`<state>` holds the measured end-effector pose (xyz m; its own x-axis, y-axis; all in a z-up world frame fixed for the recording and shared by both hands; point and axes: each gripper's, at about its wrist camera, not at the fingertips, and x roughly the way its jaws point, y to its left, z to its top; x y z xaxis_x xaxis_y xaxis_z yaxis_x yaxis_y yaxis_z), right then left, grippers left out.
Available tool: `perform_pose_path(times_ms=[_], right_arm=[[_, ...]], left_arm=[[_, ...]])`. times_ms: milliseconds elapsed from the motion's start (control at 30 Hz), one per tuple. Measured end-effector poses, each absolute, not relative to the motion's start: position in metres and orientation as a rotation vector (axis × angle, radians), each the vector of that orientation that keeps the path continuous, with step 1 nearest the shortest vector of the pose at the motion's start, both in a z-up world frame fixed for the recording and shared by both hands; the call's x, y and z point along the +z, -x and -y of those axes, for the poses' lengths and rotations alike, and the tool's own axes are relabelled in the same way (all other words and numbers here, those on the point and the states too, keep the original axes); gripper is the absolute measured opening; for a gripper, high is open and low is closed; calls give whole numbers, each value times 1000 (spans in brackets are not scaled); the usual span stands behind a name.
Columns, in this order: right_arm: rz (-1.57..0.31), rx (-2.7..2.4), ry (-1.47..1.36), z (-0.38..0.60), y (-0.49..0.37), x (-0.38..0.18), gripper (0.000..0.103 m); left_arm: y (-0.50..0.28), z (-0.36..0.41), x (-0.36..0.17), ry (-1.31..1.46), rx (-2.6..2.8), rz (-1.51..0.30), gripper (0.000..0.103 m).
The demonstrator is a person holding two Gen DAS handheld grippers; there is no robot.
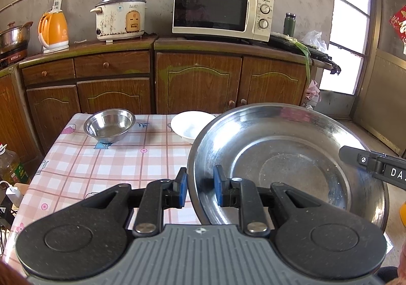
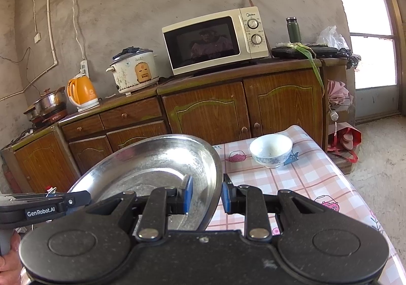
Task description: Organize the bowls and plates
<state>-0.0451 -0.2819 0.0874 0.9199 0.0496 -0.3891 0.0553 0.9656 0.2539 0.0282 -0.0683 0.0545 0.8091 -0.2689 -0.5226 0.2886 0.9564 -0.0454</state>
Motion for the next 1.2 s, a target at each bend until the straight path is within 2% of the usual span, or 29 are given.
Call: perform_pose_path(times_ms=[1200], right_arm=[[-450,-4,-291,288,48,75,31]], left_arm=[[-24,69,39,-35,-305,-608,22]])
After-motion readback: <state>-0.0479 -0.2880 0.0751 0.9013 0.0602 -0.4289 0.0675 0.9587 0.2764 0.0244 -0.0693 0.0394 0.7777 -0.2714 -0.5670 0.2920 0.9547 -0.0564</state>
